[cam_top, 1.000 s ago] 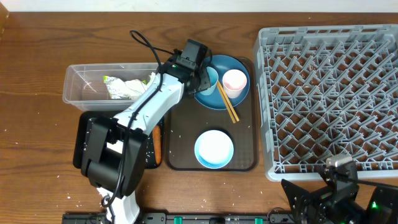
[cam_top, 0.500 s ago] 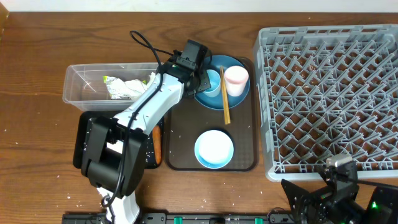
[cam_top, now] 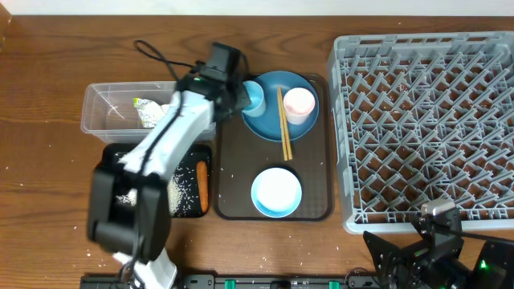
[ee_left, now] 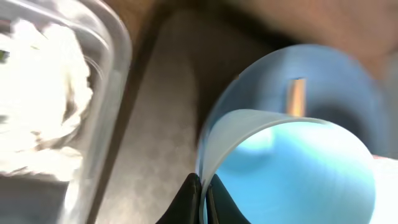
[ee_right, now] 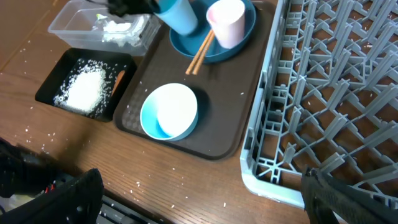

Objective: Sort waste into correct bins and load items into the dishwasher rack
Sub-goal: 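Lift the light-blue cup and swing it toward the right gripper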

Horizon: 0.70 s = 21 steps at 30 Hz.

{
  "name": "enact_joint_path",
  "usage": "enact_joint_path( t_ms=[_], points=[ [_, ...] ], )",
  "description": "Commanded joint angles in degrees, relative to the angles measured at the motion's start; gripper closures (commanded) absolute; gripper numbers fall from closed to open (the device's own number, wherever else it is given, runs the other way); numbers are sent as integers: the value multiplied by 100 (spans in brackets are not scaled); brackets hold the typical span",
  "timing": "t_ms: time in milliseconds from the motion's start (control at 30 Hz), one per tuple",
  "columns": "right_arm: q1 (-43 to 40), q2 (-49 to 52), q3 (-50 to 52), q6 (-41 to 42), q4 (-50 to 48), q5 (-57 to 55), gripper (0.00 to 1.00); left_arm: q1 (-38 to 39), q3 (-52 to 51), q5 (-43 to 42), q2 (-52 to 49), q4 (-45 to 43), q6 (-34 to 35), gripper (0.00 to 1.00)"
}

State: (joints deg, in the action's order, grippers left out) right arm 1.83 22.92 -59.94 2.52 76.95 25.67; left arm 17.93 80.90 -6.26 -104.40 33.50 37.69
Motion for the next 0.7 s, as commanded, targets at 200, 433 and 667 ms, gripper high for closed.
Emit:
enact_joint_path(
  t_ms=[200,433,667],
  points=[
    [-35,35,-26,17,11,-20,1,-358,0,-2573,1742,688,-911,94],
    [-35,35,-26,17,9,-129,1,-437,0,-4610,2286,1685,-2083,94],
    [-35,35,-26,17,-39,-129,1,-404,-7,-5206,2280,2247,-2444,94]
  ],
)
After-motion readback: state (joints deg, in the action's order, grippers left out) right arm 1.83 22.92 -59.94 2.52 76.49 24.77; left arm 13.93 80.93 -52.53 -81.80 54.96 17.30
